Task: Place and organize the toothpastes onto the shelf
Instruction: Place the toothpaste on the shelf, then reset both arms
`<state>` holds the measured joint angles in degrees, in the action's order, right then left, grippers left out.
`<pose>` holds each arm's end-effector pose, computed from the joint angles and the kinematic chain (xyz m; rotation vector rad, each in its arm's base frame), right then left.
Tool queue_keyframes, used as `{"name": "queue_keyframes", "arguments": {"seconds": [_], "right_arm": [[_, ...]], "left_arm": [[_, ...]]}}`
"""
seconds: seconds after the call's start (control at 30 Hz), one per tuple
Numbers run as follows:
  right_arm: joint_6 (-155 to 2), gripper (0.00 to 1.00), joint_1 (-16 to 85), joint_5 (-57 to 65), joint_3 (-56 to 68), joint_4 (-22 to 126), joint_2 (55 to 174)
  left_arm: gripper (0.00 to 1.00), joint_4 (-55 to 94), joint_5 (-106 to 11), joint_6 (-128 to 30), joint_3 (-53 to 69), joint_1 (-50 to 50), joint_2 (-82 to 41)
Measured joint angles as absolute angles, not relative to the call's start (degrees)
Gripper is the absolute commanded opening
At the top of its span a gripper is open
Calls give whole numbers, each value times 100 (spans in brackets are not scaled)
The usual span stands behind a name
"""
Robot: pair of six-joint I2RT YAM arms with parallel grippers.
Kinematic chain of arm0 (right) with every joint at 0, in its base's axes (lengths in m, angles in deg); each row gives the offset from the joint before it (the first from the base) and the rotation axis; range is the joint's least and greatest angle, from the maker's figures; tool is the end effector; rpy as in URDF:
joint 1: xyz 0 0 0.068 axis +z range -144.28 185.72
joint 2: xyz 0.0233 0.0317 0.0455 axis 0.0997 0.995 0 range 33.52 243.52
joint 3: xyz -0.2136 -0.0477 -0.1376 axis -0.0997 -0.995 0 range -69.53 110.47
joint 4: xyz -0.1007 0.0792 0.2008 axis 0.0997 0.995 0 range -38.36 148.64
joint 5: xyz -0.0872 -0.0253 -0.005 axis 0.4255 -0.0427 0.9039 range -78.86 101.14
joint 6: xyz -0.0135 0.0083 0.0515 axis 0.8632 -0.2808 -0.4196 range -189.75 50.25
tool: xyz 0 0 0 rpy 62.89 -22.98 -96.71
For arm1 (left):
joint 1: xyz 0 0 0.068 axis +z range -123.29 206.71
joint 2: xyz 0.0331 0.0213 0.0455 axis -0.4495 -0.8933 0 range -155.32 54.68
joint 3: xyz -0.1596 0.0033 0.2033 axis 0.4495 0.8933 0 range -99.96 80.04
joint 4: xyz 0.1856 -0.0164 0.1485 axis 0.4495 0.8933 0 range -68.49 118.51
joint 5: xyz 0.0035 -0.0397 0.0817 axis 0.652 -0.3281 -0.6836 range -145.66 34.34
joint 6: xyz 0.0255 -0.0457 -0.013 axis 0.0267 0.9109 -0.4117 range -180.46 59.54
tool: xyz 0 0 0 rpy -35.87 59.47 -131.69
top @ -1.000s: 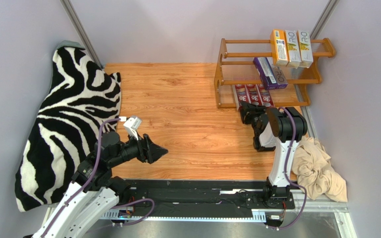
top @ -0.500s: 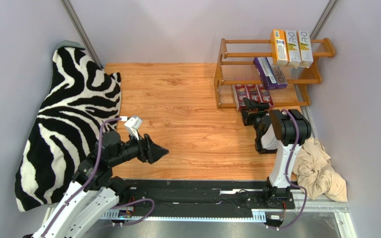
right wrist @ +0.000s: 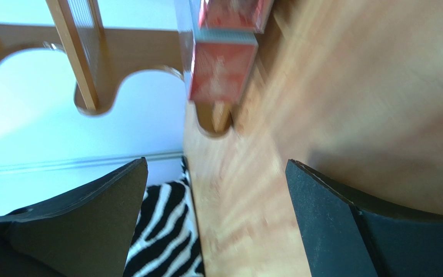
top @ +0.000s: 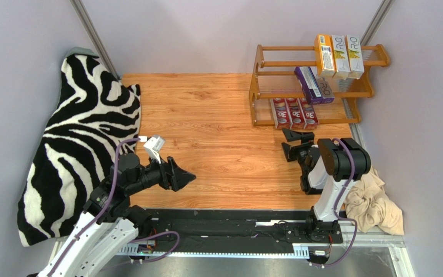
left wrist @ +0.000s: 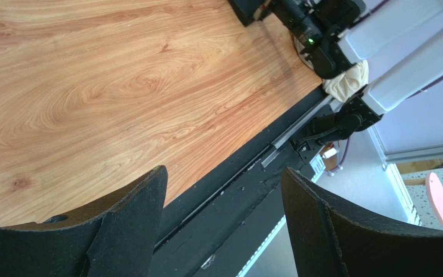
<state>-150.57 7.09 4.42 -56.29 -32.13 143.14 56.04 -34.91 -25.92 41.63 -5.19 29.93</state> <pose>0.2454 0.0101 0.0991 1.1668 1.5467 1.1044 0.0729 -0.0602 0.2899 0.2126 2.0684 -1.0947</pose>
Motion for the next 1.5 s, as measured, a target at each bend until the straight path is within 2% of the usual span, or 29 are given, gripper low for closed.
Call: {"name": "queue_keyframes", "arguments": {"seconds": [0.03,0.1,0.27,0.4,0.6,0.73,0.9,1.1,1.3,1.5], "right_arm": [[-14967,100,709,423,-5785,-3189,14178],[-14747,100,709,385,-6121,-3082,13837],[-14218,100,709,348,-6650,-2588,12880],[-13813,100,713,355,-6670,-1764,11197],[-12773,100,888,803,-6287,1991,6918],[-11942,100,915,1321,-5297,4199,5499],[-11053,100,915,1885,-4021,6074,5300],[-10297,100,915,2401,-2875,7530,5490],[-9857,100,919,2626,-2056,8262,5637],[-9643,100,919,2667,-1918,8614,5632]], "left_arm": [[85,5667,-3530,-2594,4152,-519,2999],[95,5767,-3583,-2616,4117,-519,2995],[99,6060,-3771,-2649,3877,-519,2977],[99,6187,-3871,-2697,3684,-519,2977],[99,6323,-3908,-2804,3584,-519,2971],[99,6384,-3902,-2891,3531,-519,2955],[99,6511,-3933,-3009,3332,-519,2947],[99,6699,-4105,-3171,2954,-519,2923],[99,6930,-4470,-3418,2513,-519,2638],[99,7169,-5194,-3788,1912,-519,2225]]}}
